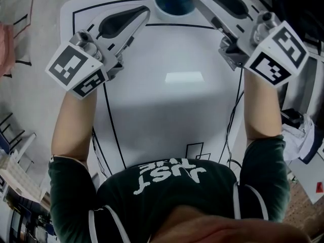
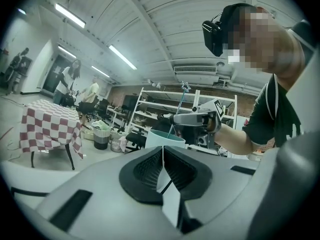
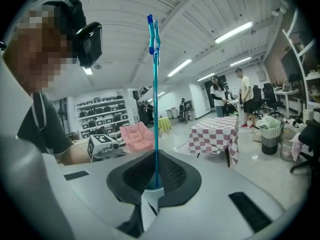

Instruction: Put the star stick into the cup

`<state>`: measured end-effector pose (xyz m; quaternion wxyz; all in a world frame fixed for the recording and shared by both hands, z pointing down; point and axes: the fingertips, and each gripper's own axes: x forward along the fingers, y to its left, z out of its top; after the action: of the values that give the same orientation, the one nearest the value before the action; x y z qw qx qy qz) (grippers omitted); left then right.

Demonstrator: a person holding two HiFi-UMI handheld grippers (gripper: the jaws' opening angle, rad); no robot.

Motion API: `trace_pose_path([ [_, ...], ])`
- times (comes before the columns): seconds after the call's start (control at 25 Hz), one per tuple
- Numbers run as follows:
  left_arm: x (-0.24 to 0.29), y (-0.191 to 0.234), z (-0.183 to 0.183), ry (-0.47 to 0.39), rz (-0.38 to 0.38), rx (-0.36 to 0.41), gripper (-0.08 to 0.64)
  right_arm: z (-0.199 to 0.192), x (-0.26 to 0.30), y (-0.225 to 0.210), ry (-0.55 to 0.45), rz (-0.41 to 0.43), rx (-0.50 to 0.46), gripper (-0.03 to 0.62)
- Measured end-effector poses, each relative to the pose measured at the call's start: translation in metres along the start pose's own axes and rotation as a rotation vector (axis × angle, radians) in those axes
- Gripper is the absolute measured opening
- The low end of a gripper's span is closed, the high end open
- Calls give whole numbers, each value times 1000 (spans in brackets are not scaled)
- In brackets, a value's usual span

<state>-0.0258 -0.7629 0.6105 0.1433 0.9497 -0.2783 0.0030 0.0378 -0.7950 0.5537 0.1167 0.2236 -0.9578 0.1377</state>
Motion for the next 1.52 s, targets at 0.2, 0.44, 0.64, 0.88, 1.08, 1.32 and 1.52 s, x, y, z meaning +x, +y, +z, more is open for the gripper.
trace_pose_path([
  [0.2, 2, -6, 1, -4, -14, -5, 19, -3, 3, 3, 32, -5, -36, 79],
  [0.44, 2, -11, -1, -2, -24, -10, 20, -9, 4, 2, 47, -26, -30, 211],
  [0.64, 3, -13, 0, -4, -26, -13, 20, -10, 4, 3, 46, -20, -27, 213],
  [0.88, 3, -13, -1, -7, -28, -21, 20, -11, 3, 2, 42, -23, -22, 213],
  [1.08, 4, -14, -2, -7, -31, -26, 20, -14, 3, 0, 42, -23, -7, 213],
  [1.32, 3, -13, -3, -5, -26, -23, 19, -13, 3, 0, 37, -22, 10, 213],
  [1.52, -1, -14, -3, -2, -27, -17, 20, -13, 4, -1, 42, -34, 29, 221],
])
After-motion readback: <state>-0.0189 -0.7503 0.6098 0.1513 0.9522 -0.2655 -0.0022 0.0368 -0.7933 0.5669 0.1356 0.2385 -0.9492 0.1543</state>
